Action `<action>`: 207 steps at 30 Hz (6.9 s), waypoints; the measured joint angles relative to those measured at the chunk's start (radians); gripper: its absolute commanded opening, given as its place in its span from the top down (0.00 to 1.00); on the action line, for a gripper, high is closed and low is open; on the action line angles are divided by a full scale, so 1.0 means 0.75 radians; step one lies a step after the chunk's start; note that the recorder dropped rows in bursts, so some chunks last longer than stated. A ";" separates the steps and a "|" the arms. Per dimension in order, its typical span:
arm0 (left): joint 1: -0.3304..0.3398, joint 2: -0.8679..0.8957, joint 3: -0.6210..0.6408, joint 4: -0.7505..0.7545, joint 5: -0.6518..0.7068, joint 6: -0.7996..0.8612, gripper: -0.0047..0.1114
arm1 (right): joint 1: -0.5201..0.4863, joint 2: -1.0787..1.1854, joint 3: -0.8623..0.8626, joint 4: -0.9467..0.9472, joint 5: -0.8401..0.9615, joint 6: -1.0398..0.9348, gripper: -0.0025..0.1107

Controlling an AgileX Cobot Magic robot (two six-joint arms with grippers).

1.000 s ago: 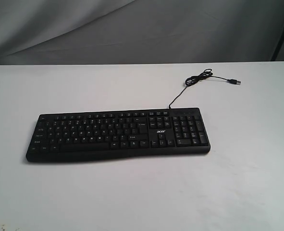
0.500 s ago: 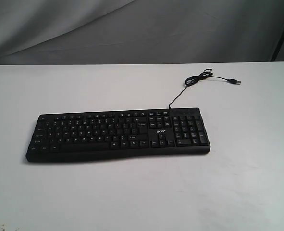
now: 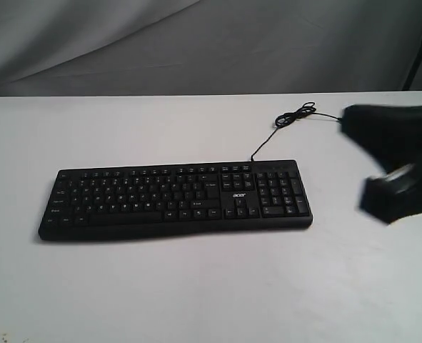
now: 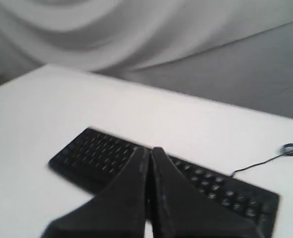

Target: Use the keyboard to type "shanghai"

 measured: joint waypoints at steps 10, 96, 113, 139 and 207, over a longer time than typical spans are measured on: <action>0.000 0.000 0.000 0.000 0.000 0.000 0.96 | 0.483 0.757 -0.458 -0.071 0.122 0.005 0.98; 0.000 0.000 0.000 0.000 0.000 0.000 0.96 | 0.331 2.218 -1.801 0.218 0.263 -0.932 0.98; 0.000 0.000 0.000 0.000 0.000 0.000 0.96 | 0.331 2.241 -1.801 0.227 0.217 -0.987 0.98; 0.000 0.000 0.000 0.000 0.000 0.000 0.96 | 0.331 2.203 -1.803 0.214 0.271 -1.039 0.98; 0.000 0.000 0.000 0.000 0.000 0.000 0.96 | 0.219 1.967 -1.319 0.151 0.040 -0.556 0.98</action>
